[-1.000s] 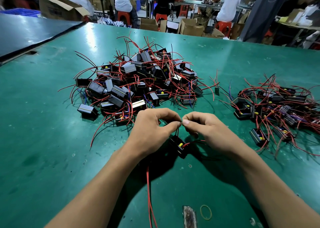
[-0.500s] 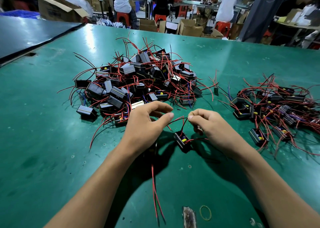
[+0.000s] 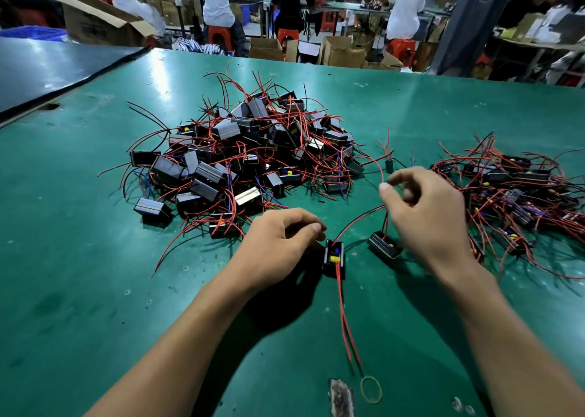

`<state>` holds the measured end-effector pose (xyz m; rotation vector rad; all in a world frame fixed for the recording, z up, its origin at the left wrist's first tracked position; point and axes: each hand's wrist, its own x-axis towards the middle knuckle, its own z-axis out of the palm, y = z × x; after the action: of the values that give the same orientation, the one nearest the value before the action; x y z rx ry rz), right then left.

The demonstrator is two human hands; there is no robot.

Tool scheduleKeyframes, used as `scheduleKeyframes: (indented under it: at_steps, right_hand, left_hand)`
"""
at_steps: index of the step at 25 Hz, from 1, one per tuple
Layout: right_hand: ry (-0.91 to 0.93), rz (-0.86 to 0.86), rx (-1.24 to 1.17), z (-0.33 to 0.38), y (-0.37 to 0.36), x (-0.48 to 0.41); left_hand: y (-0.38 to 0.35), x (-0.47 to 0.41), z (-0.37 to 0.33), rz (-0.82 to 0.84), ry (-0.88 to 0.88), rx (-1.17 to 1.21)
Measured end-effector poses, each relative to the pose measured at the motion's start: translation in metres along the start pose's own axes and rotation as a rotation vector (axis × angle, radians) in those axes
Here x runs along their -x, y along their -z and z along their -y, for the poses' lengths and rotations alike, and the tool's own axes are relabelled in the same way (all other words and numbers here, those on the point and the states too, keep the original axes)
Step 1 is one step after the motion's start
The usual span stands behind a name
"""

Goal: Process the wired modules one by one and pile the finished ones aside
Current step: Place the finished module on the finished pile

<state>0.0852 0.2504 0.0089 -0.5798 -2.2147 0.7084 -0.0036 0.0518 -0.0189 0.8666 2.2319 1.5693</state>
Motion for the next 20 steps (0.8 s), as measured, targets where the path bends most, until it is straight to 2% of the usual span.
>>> scheduleKeyframes:
  at_steps: [1,3,5,7,10,17,20]
  right_hand:
    - [0.146,0.046,-0.023,0.009,-0.004,0.007]
    - [0.314,0.294,-0.011,0.028,-0.015,0.026]
    - [0.374,0.519,0.163,0.037,-0.027,0.041]
    - [0.375,0.594,0.328,0.033,-0.033,0.044]
    - [0.26,0.549,0.361,0.018,-0.029,0.031]
    - [-0.069,0.294,0.523,-0.032,-0.011,0.0]
    - [-0.147,0.209,0.558,-0.045,-0.006,-0.007]
  left_hand:
    - [-0.001,0.0,-0.001,0.013,0.013,0.047]
    - [0.0,-0.002,0.0,-0.031,-0.028,0.034]
    - [0.003,-0.003,0.002,-0.123,-0.06,-0.038]
    - [0.005,-0.004,0.002,-0.186,-0.027,0.031]
    - [0.006,-0.003,0.002,-0.217,0.005,0.105]
    - [0.005,0.001,0.0,-0.175,-0.009,0.018]
    - [0.006,0.001,0.0,-0.172,-0.015,0.003]
